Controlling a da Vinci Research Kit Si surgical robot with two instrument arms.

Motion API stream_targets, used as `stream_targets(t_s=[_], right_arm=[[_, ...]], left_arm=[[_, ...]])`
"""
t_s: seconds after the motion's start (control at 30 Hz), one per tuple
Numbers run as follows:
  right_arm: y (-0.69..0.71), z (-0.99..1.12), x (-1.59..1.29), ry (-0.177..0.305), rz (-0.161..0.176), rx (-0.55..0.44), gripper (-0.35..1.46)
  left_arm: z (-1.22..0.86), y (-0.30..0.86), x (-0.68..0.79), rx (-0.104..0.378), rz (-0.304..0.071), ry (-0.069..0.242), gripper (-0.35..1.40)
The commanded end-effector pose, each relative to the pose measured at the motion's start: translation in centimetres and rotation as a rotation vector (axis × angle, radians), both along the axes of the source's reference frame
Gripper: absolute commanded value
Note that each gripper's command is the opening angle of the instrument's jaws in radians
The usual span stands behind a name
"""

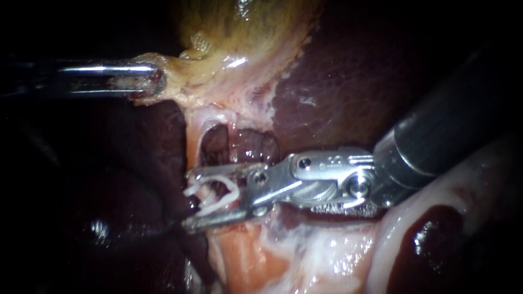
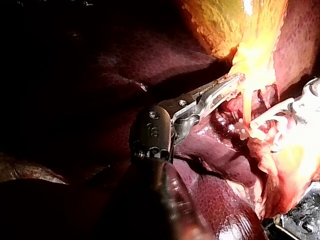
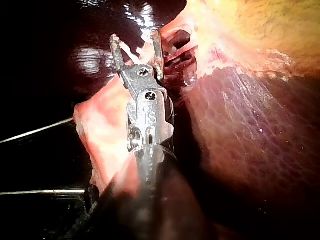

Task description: Clipping third clip left tube

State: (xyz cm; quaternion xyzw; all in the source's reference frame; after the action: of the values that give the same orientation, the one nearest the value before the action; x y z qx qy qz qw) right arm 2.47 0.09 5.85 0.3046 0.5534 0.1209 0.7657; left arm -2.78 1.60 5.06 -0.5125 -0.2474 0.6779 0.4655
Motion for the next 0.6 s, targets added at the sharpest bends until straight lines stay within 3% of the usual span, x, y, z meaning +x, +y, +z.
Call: stream_targets(t_s=[0.03, 0.23, 0.4, 0.6], right_arm=[[0.00, -0.01, -0.01, 0.000, -0.001, 0.005, 0.49], [0.01, -0.08, -0.20, 0.007, -0.001, 0.026, 0.49], [0.11, -0.14, -0.40, 0.010, 0.005, 0.031, 0.49], [0.17, -0.01, -0.48, 0.004, 0.010, 0.040, 0.50]], left_arm=[[0.00, 0.00, 0.00, 0.000, 0.001, 0.000, -0.35], [0.00, 0.00, 0.01, 0.000, 0.001, 0.000, -0.35], [0.00, 0.00, 0.01, 0.000, 0.001, 0.000, -0.35], [0.00, 0.00, 0.01, 0.000, 0.001, 0.000, -0.35]])
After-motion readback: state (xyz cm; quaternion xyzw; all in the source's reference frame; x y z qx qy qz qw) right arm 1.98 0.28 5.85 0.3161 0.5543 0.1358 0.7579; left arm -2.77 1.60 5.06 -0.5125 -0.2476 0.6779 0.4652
